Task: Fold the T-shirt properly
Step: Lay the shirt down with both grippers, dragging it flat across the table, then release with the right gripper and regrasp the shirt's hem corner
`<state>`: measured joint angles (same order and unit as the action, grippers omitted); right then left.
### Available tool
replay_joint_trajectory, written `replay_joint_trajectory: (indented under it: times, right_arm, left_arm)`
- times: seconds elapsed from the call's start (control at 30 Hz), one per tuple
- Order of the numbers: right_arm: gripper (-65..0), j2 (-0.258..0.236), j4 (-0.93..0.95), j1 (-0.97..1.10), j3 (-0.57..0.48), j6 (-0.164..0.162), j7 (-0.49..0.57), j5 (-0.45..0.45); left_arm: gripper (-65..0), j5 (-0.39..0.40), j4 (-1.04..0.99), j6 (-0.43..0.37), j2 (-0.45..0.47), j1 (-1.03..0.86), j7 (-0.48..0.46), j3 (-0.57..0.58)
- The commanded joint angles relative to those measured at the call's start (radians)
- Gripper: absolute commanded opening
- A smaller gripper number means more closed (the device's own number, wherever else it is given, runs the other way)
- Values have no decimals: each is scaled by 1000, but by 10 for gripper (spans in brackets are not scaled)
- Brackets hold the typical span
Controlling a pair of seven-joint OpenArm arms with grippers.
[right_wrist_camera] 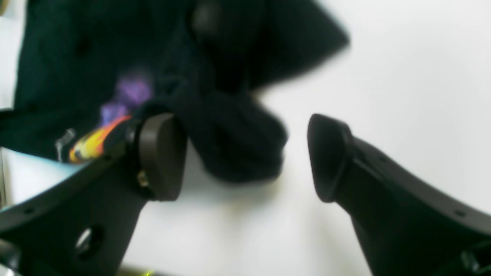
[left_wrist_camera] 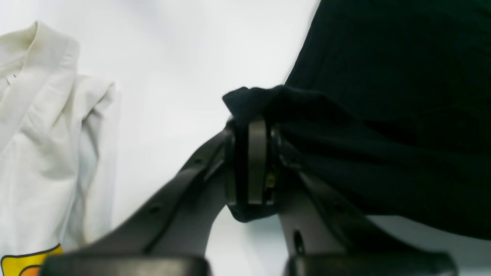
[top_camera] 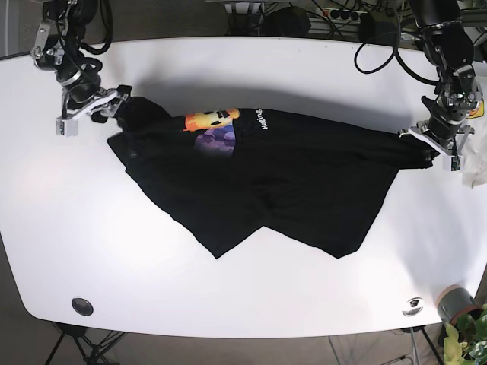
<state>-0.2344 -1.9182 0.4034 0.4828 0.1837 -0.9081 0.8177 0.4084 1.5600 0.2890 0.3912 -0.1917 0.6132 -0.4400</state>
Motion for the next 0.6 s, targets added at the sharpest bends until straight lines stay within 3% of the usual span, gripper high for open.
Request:
replay_joint_trajectory:
  times: [0.0,0.17,0.3,0.57]
  right_arm:
    - [-184,-27,-33,-16,35,4,24,21]
    - [-184,-87,-45,-45,41,60,8,151]
    - [-184,-104,-45,-91,38,69,-19,233]
    - [-184,-102,-33,-153,35,76,-44,228]
  left_arm:
    - [-650,5,17,-3,22,10,-22,-10]
    - [-650,5,13,-3,22,10,-22,-10]
    - [-650,5,18,-3,22,10,-22,-10]
    - [-650,5,18,-3,21,10,-22,-10]
